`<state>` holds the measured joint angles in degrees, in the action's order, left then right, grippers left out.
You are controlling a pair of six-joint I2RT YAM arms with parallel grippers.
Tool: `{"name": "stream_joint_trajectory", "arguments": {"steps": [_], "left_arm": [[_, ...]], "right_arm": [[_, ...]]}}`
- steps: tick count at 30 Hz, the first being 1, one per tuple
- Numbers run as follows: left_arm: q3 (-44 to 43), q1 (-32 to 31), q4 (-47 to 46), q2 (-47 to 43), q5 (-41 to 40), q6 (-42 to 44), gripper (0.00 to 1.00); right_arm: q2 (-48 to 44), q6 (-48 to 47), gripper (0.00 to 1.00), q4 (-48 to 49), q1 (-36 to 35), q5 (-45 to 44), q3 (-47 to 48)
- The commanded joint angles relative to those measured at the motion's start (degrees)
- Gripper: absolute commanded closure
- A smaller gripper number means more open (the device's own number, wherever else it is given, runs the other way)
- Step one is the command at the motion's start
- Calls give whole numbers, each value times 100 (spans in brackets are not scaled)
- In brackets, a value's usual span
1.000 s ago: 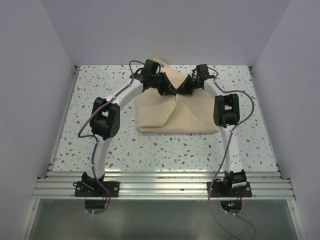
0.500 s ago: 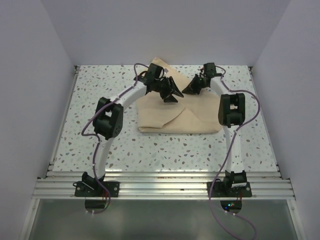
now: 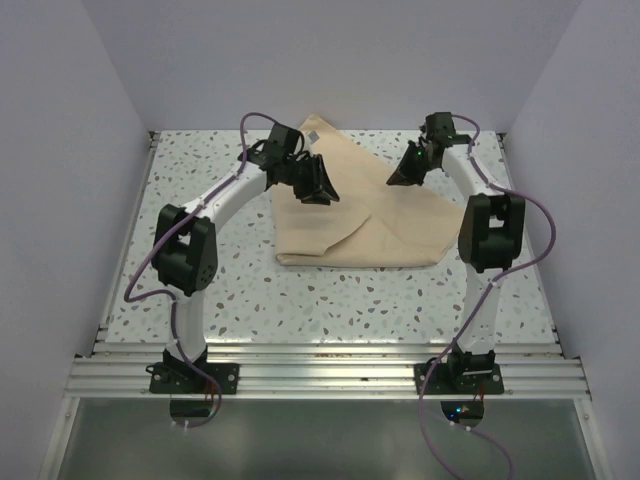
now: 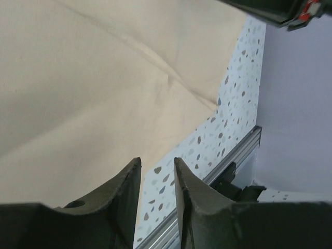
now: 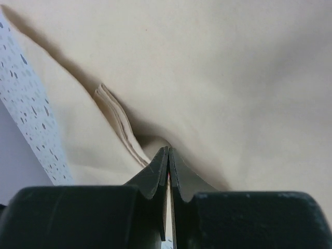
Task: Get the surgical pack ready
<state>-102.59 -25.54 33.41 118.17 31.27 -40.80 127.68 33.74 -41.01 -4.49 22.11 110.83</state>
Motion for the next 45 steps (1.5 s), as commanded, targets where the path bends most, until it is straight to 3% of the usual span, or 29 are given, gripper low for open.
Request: {"name": "stream_joint_trajectory", "arguments": {"steps": [1,9,18,22,23,25,30,31,34,40,45], "left_arm": [[1035,-21,-544,-540,257,362,66],[2241,-21,-844,-822,450,748,80],[2639,-21,-731,-971,284,1073,84],[2157,-65,-459,-1059,99,1240,69],[2042,-100,-415,-1077,47,1284,62],[1796,-179,-423,-1103,20,1276,58],[1646,-530,-948,-1068,81,1021,58],[1619,-601,-1011,-1042,73,951,65],[1400,-926,-1108,-866,-76,915,71],[864,-1514,-1091,-374,-305,915,69],[205,-1778,-582,170,-981,977,71]], "right_arm": [[-787,-376,94,-82,185,-409,-535],[-1649,-350,92,-249,888,-619,-1739],[-1817,-587,75,-407,1416,-1042,-2320],[-1817,-701,64,-399,1495,-1183,-2495],[-1790,-719,57,-355,1556,-1243,-2530],[-1746,-780,48,-285,1609,-1349,-2540],[-1632,-886,37,-74,1759,-1647,-2566],[-1632,-886,35,-21,1785,-1683,-2575],[-1562,-860,31,163,1917,-1631,-2715],[-1255,-877,27,655,2066,-1324,-3058],[-719,-746,29,981,2093,-893,-2874]]}}
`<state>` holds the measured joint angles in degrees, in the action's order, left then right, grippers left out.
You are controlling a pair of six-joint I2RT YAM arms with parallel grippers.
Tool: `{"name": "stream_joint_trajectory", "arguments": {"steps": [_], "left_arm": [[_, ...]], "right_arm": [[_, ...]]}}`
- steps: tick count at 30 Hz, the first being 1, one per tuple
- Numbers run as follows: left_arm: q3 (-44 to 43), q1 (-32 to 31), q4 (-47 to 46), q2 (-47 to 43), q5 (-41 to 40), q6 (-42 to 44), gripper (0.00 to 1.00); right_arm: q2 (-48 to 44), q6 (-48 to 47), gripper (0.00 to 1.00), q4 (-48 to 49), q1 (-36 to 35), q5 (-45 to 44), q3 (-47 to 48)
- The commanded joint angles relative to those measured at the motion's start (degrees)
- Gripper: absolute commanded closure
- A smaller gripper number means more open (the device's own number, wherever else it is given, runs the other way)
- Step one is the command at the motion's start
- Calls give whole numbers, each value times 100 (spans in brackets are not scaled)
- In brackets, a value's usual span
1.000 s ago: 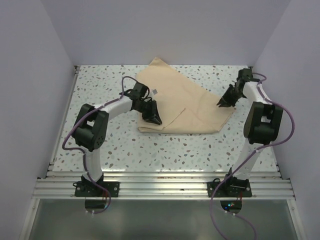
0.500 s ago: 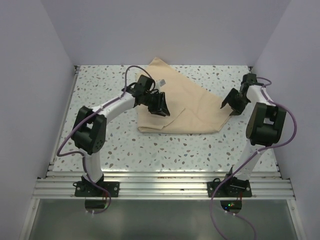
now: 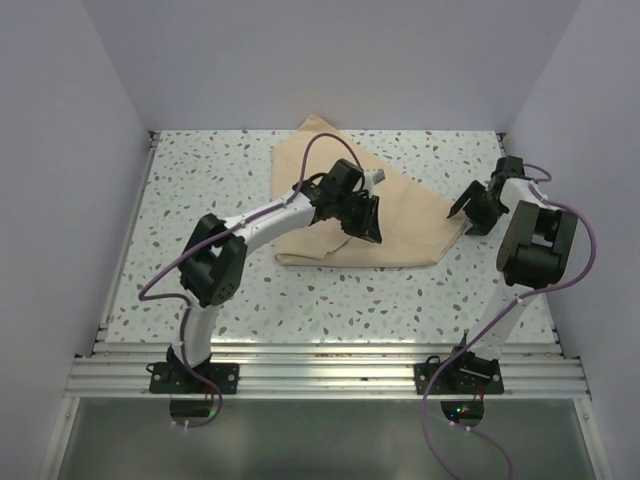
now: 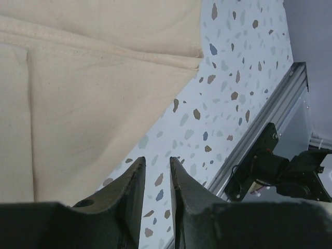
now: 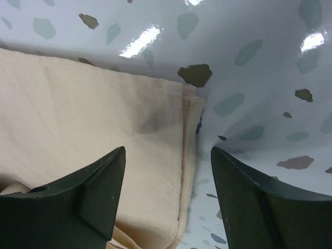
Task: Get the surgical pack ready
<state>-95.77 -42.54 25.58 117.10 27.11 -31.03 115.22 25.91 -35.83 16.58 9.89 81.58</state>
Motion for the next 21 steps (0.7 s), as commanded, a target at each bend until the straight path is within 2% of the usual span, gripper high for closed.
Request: {"name": "stream_joint_trajectory", "arguments": {"steps": [1,8,13,16,17,19,21], "left_arm": [[-539,-105,271,278,-567,-9,72],[-864,-202,552,629,-997,-44,75],[-1102,-202,676,797,-1059,-26,76],[-1199,-210,746,832,-1077,-26,77],[-1199,-210,772,832,-1120,-26,77],[-1190,-219,781,815,-1121,-18,77],[-1146,-228,729,797,-1059,0,77]], "right_arm": [[589,63,30,472,-14,329,94],[643,142,37,683,-14,487,122],[668,98,48,666,-14,514,147],[704,116,67,578,-14,514,235],[704,116,79,560,-14,523,235],[572,125,88,560,-14,523,201],[380,186,93,499,-23,514,174]]}}
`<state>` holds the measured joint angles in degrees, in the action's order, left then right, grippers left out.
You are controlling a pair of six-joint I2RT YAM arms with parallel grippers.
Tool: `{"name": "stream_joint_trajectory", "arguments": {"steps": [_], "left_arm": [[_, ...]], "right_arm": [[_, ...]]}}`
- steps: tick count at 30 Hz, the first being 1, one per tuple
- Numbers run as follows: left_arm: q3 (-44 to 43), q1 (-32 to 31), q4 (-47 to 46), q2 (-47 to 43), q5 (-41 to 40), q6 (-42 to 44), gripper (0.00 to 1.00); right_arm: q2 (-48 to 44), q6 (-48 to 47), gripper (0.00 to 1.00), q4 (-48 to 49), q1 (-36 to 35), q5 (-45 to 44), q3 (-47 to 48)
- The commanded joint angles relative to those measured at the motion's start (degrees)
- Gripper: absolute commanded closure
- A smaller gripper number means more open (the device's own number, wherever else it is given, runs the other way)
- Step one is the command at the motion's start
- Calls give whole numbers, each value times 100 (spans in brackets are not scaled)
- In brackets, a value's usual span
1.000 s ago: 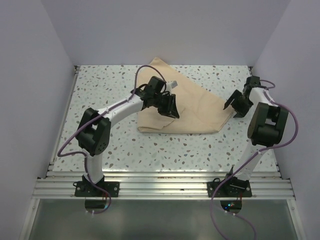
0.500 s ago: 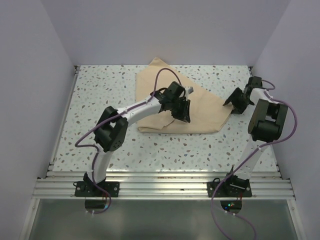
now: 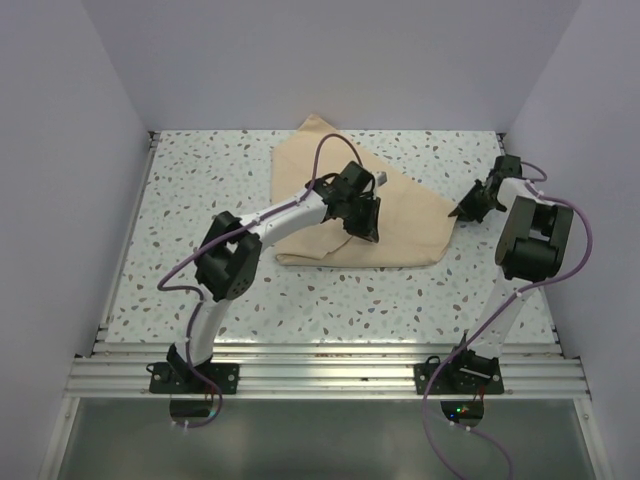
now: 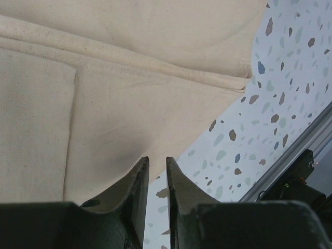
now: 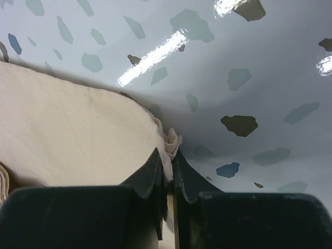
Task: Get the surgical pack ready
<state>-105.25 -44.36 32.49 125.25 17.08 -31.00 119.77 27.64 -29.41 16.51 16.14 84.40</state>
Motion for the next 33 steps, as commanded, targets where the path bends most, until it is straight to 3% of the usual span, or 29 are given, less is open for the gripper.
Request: {"name": "stream_joint_trajectory", "arguments": {"steps": [1,3,13,20,33], "left_arm": [[-180,-64,12,-18,-47,-11,77],[-189,-99,-23,8,32,-11,77],[-636,-143,274,631,-160,77,81],[-830,-108,873,1062,-390,51,82],[-611,41,882,1221,-460,86,83]], "right_arm": [[-146,48,95,-188,-8,-94,-143],[-295,188,100,-276,-25,-76,-195],[-1209,532,100,-311,-192,240,-582],[-1350,812,100,-390,-236,653,-275],[-1992,1920,100,461,-342,1550,-714]]}}
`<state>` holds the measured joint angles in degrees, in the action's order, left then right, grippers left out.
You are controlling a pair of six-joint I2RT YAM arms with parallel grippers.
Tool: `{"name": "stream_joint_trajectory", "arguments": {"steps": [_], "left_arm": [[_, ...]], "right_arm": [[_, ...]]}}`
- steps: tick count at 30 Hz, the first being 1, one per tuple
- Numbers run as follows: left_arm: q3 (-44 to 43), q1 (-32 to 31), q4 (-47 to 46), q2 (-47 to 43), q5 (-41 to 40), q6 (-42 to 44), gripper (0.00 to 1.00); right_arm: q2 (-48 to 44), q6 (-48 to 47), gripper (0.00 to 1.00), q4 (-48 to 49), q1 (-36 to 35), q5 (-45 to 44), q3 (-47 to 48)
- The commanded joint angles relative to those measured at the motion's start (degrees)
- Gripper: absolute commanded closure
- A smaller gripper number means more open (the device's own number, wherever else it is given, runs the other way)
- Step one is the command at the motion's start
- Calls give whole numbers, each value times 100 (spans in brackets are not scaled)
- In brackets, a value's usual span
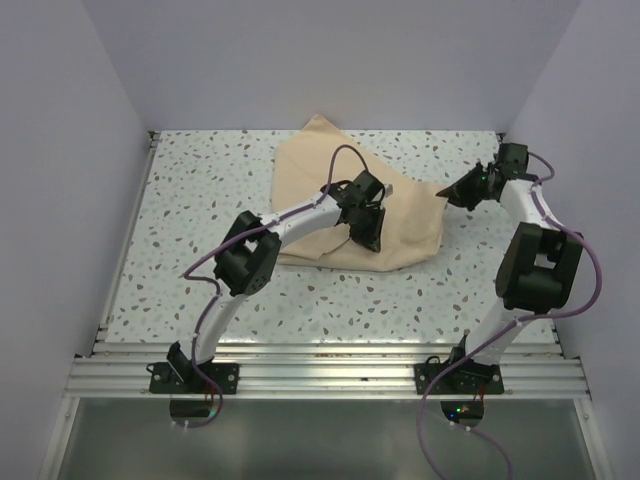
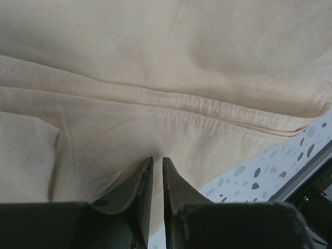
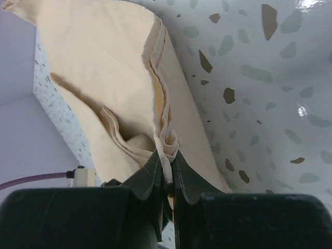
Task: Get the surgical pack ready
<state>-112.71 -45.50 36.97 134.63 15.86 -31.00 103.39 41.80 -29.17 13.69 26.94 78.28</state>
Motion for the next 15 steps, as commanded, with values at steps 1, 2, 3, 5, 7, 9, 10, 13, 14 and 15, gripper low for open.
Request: {"name": "stream_joint_trajectory", "arguments": {"steps": [1,2,3,5,7,9,10,13,14,15], "left_arm": [[143,164,434,292,-312,94,83],[135,164,434,310,-294,95,83],[135,164,434,336,-276,95,83],[144,164,434,345,-241,103,83],[144,164,416,345,-232,112,83],[152,164,407,345,-223,121,83],[161,164,407,354,-206,130,83],[249,164,329,336,-145,138,83],[275,155,293,327,-136,138,83],[310,164,267,301,-127,147,83]], "right_arm": [[-451,557,100,464,-77,479,-129],[-487,627,100,491,-112,479,-146],[-530,645,100,517,-173,453,-173],[-653,715,100,561,-218,453,-208],[-724,750,100,570,-297,426,-234],[-812,829,100,596,-393,426,-252],[-847,908,100,614,-437,426,-252],[-988,1023,100,710,-666,330,-252],[-1031,1101,100,763,-814,295,-226],[-1041,1163,100,807,-903,268,-173]]}}
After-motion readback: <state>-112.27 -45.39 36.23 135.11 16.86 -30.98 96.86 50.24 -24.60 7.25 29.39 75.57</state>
